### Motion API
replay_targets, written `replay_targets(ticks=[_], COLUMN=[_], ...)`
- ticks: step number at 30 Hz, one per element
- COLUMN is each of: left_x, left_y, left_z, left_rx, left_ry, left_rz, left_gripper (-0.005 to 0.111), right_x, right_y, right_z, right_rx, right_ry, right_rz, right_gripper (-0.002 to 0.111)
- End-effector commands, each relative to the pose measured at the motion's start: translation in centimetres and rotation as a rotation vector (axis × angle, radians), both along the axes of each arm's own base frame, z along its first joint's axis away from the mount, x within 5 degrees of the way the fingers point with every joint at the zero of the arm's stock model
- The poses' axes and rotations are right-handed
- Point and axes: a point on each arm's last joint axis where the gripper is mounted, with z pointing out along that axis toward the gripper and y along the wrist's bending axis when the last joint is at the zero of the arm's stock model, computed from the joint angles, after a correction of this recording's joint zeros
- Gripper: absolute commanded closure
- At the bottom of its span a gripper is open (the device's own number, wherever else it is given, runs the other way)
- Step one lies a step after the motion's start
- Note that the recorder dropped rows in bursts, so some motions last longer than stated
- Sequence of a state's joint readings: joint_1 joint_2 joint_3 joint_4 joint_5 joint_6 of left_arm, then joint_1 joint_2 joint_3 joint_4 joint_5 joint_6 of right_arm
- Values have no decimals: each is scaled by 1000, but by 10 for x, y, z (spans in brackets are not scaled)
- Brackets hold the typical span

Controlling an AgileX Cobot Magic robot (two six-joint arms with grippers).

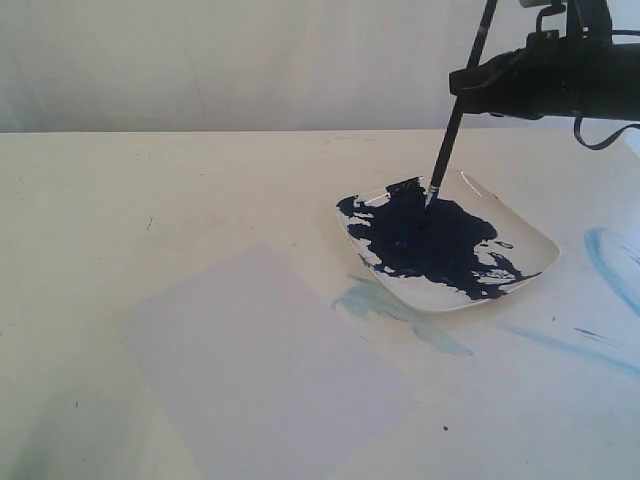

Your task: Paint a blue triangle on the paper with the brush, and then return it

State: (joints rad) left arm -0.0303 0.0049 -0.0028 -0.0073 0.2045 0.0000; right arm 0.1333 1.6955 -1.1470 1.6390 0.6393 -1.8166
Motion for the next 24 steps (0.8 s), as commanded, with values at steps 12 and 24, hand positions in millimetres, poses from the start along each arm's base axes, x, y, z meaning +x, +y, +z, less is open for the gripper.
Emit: replay_targets(ticks=[12, 24], left_x=[0, 5], left_y=[0, 2], left_z=[-1, 23], left_rx=[2, -2], left_ry=[-4, -271], left_rz=[2, 22], left_gripper=[107, 107], right_x=[-32, -35], right_y=[-1, -2], right_z=[44, 34], right_rx=[45, 21], right_ry=[-74, -44], right_rz=[48, 47], right_gripper=[108, 108])
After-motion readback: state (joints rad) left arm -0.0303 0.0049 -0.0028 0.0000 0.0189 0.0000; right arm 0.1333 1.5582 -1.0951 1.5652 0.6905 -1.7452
